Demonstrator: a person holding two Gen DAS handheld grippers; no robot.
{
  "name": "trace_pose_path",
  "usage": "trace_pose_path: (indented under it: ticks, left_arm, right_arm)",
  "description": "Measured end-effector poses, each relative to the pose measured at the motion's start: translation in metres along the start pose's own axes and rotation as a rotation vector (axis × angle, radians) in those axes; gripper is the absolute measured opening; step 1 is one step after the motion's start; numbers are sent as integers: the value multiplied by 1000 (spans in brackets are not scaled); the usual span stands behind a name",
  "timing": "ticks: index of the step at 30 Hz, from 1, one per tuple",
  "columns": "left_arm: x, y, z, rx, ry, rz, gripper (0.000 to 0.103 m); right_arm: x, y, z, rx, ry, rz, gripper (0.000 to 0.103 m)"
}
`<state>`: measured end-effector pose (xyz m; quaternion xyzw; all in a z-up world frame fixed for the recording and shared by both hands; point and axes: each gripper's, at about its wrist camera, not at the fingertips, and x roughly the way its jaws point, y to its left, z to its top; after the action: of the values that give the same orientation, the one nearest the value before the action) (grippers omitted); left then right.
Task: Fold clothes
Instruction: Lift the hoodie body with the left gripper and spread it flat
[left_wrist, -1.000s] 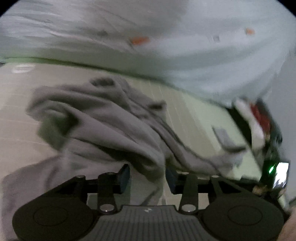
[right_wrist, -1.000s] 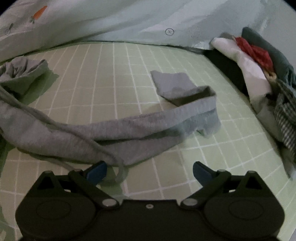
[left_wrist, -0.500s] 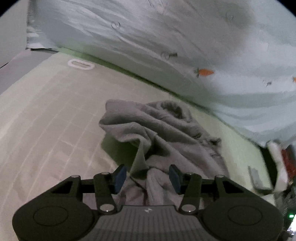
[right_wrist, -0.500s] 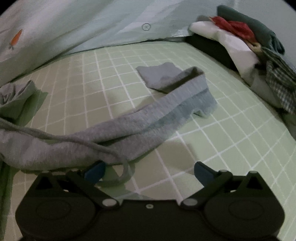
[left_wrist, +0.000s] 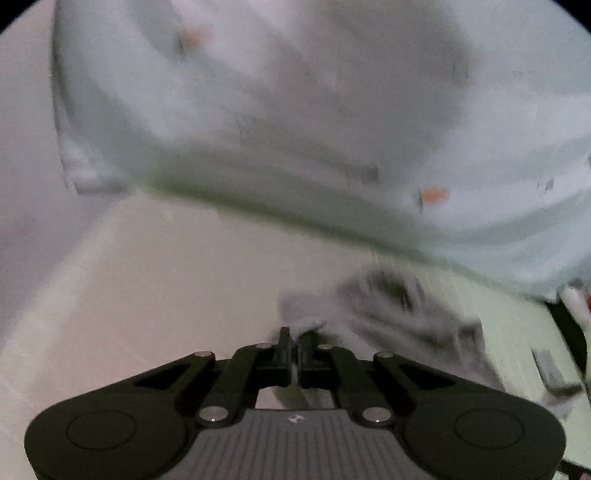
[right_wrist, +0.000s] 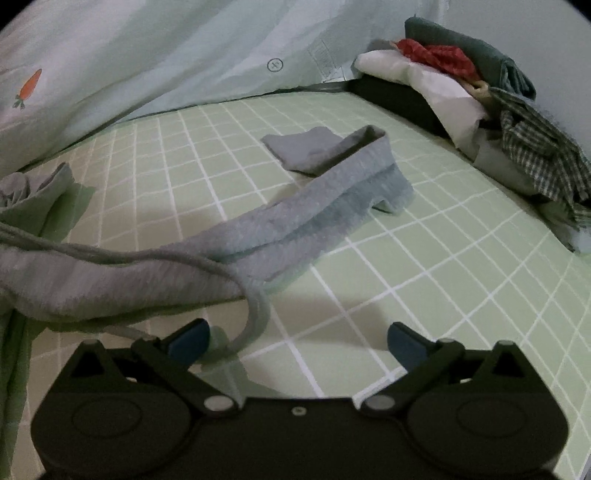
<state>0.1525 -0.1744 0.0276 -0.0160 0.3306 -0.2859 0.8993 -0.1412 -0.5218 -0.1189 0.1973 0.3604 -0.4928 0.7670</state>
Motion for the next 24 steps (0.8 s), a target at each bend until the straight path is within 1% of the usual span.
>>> trace_pose_path:
  ticks: [3, 5, 7, 10, 11, 12, 13, 14, 15, 16, 17, 18, 19, 20, 23, 24]
  left_arm:
    - [-32, 15, 36, 73, -132, 62, 3]
    - [-39, 29, 56, 116, -206, 149, 4]
    - [-25, 51, 69, 109, -208, 262, 5]
    - [-5, 75, 69, 51, -131, 377, 13]
    - [-1, 82, 66, 24, -106, 405, 23]
    - [-2, 86, 58, -25, -84, 383, 37]
    - [-4, 89, 50, -67, -63, 350, 42]
    - [-5, 91, 37, -110, -33, 301, 44]
    - [-4, 90, 22, -142, 9, 248, 44]
    - [-3, 85, 9, -153, 53, 203, 45]
    - [-1, 81, -4, -164, 96, 159, 48]
    - [1, 74, -18, -163, 135, 112, 54]
    - [3, 67, -31, -163, 171, 68, 56]
    - [4, 62, -44, -168, 192, 34, 59]
    - [9, 50, -72, -236, 259, -42, 71]
    - [10, 48, -83, -248, 281, -65, 72]
  right_arm:
    - [-1, 3, 0, -4, -2, -13, 103]
    - [-1, 5, 0, -18, -5, -22, 103]
    - [-2, 6, 0, -28, -9, -27, 103]
    - [-2, 7, 0, -29, -8, -30, 103]
    - [-2, 7, 1, -32, -5, -33, 103]
    - [-3, 8, 1, -36, -3, -36, 103]
    - [-4, 10, 1, -39, -4, -41, 103]
    - [-5, 11, 0, -43, -6, -46, 103]
    - [-5, 13, -1, -44, -9, -51, 103]
    - [-6, 14, -2, -45, -13, -55, 103]
    - [-6, 14, -3, -48, -14, -54, 103]
    - [-7, 14, -3, -52, -14, -52, 103]
    - [-7, 14, -3, -55, -13, -49, 103]
    - [-8, 15, -3, -59, -13, -46, 103]
    - [-9, 15, -4, -71, -12, -38, 103]
    - [-10, 15, -5, -74, -12, -36, 103]
